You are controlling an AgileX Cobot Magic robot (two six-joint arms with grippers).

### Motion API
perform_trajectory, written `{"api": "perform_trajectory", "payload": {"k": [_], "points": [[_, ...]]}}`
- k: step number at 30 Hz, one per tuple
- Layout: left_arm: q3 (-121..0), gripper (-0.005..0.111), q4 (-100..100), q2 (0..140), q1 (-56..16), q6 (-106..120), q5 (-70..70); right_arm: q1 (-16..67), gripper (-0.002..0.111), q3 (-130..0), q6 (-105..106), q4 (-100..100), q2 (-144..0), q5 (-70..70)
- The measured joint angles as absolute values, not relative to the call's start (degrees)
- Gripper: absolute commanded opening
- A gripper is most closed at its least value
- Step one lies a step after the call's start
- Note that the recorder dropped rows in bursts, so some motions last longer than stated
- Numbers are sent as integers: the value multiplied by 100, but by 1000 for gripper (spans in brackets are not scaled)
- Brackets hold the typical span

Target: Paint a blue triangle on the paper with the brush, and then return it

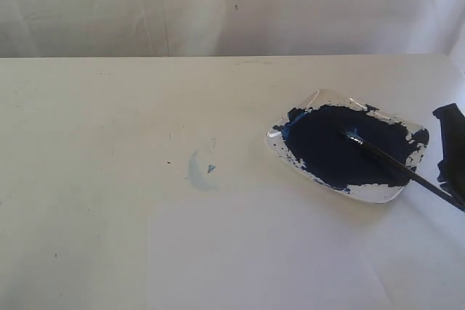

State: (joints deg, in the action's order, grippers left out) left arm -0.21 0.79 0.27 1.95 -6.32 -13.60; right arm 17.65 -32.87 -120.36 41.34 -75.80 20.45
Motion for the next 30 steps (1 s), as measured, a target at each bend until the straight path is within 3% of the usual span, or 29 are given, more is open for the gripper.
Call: {"api": "perform_trajectory", "payload": {"k": [9,18,25,30], "points": [[-21,0,79,27,195,-632,-1360,1765,18,-3287,-12036,5789,-7580,1816],[-21,0,79,27,195,-632,-1360,1689,18,-3282,-12036,2436,-7580,2008],[-21,0,79,27,195,-632,-1360,1380,20,-3282,-12036,2042,-7580,2108],[-21,0,79,27,195,-632,-1360,1236,29,-3282,-12036,2064,-7580,2058]]}}
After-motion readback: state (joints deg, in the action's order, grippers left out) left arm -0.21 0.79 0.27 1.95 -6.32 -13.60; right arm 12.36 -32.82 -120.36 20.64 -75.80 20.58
